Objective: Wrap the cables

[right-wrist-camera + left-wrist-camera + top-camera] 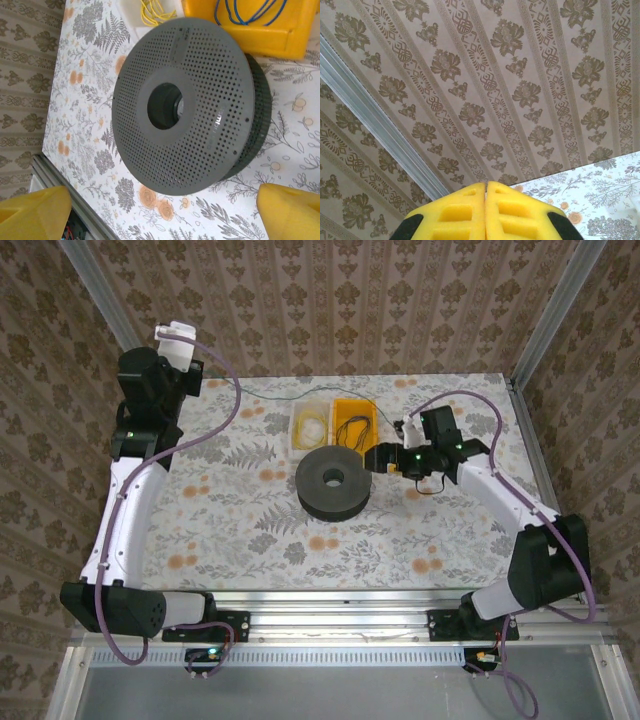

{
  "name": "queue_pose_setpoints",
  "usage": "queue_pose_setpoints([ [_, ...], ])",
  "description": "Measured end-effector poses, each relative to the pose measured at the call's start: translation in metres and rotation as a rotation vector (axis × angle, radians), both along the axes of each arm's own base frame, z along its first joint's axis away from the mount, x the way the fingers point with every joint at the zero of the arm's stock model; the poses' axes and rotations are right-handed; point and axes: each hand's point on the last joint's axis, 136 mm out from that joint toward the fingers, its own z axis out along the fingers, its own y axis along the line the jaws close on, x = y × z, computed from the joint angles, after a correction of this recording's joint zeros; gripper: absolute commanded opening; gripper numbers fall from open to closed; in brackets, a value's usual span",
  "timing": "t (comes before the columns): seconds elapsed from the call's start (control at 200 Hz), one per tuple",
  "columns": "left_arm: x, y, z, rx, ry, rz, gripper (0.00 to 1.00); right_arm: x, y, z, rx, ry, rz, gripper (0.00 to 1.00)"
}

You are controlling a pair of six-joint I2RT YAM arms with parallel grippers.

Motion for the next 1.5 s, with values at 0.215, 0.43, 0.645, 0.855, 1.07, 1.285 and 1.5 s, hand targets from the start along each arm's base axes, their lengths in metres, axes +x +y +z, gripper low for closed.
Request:
queue_pose_setpoints([
  [0.215, 0.0, 0.0, -0.002, 0.0, 0.001, -0.001, 0.0, -0.008, 0.007, -0.056, -0.03, 0.108, -0.02, 0.89],
  [0.43, 0.0, -0.009, -0.007, 0.001, 0.011, -0.024, 0.0, 0.007, 0.019, -0.083, -0.038, 0.136, -0.056, 0.82],
  [0.645, -0.002, -0.021, -0.007, 0.002, 0.012, -0.055, 0.0, 0.02, 0.027, -0.083, 0.003, 0.111, -0.079, 0.78],
  [0.855, -0.002, -0.021, -0.007, 0.001, 0.012, -0.056, 0.0, 0.033, 0.036, -0.091, 0.06, 0.119, -0.093, 0.7],
  [1.07, -0.002, -0.023, -0.009, 0.002, 0.018, -0.061, 0.0, 0.04, 0.045, -0.108, 0.117, 0.154, -0.102, 0.64],
  [1.285, -0.003, -0.025, -0.009, 0.003, 0.022, -0.066, 0.0, 0.042, 0.048, -0.104, 0.145, 0.152, -0.103, 0.48],
  [1.5, -0.003, -0.025, -0.01, 0.004, 0.025, -0.067, 0.0, 0.041, 0.049, -0.104, 0.146, 0.153, -0.101, 0.69],
])
